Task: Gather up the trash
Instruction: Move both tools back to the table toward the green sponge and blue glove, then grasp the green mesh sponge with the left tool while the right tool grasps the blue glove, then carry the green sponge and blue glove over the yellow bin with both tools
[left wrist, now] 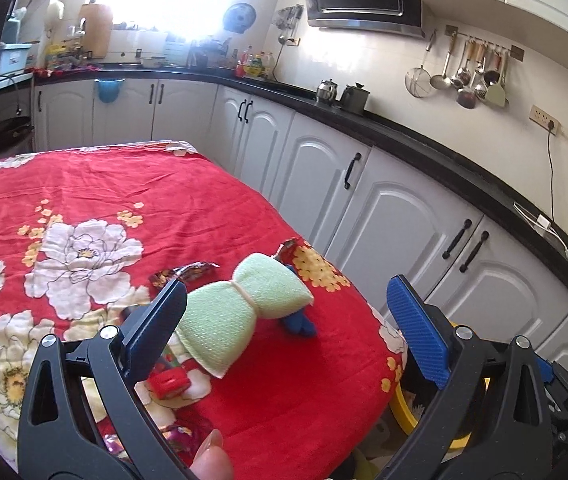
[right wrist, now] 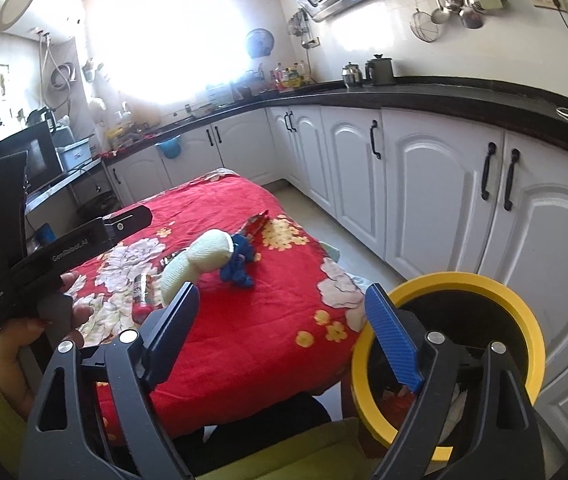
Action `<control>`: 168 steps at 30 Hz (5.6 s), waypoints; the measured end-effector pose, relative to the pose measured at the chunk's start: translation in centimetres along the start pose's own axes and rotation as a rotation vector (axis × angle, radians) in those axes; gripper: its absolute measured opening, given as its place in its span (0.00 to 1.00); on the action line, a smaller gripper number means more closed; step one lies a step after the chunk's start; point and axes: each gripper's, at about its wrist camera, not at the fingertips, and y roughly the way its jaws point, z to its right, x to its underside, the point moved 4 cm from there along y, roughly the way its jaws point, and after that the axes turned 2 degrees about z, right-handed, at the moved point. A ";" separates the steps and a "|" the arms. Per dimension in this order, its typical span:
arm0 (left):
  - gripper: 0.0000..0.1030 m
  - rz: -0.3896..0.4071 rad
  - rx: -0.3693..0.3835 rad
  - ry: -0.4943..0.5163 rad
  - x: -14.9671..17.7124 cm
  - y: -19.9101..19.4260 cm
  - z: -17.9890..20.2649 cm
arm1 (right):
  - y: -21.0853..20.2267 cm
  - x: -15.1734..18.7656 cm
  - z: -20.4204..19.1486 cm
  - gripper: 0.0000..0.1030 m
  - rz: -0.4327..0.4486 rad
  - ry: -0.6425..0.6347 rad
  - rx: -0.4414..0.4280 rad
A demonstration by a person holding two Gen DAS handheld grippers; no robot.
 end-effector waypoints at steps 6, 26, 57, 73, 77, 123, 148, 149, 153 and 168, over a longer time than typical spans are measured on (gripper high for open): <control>0.89 0.009 -0.012 -0.007 -0.4 -0.2 -1.4 | 1.0 -0.2 -1.5 0.80 -0.010 -0.027 -0.013; 0.89 -0.068 -0.036 0.008 -1.0 1.8 -5.8 | 9.0 -0.1 -3.8 0.80 -0.098 -0.113 -0.045; 0.89 -0.447 0.143 0.422 2.0 11.9 -3.4 | 19.9 2.8 -2.1 0.07 -0.278 -0.133 -0.142; 0.61 -0.526 0.077 0.601 6.0 13.1 -1.9 | 15.0 3.8 1.9 0.04 -0.273 0.042 -0.129; 0.57 -0.515 0.076 0.587 6.0 12.5 -1.6 | 14.0 4.1 2.5 0.04 -0.266 0.059 -0.124; 0.55 -0.270 0.223 0.339 4.1 3.3 6.6 | 1.2 0.2 7.7 0.03 -0.035 0.088 -0.059; 0.55 -0.289 0.320 0.324 5.9 3.7 13.6 | -3.6 1.3 14.8 0.03 0.049 0.203 0.055; 0.55 -0.292 0.323 0.324 6.1 3.8 14.0 | -3.8 1.4 14.9 0.03 0.051 0.208 0.059; 0.55 -0.300 0.332 0.325 6.5 4.2 15.2 | -4.1 2.1 15.8 0.03 0.049 0.231 0.074; 0.56 -0.341 0.363 0.330 7.9 6.7 19.1 | -4.1 5.2 18.2 0.03 0.004 0.290 0.095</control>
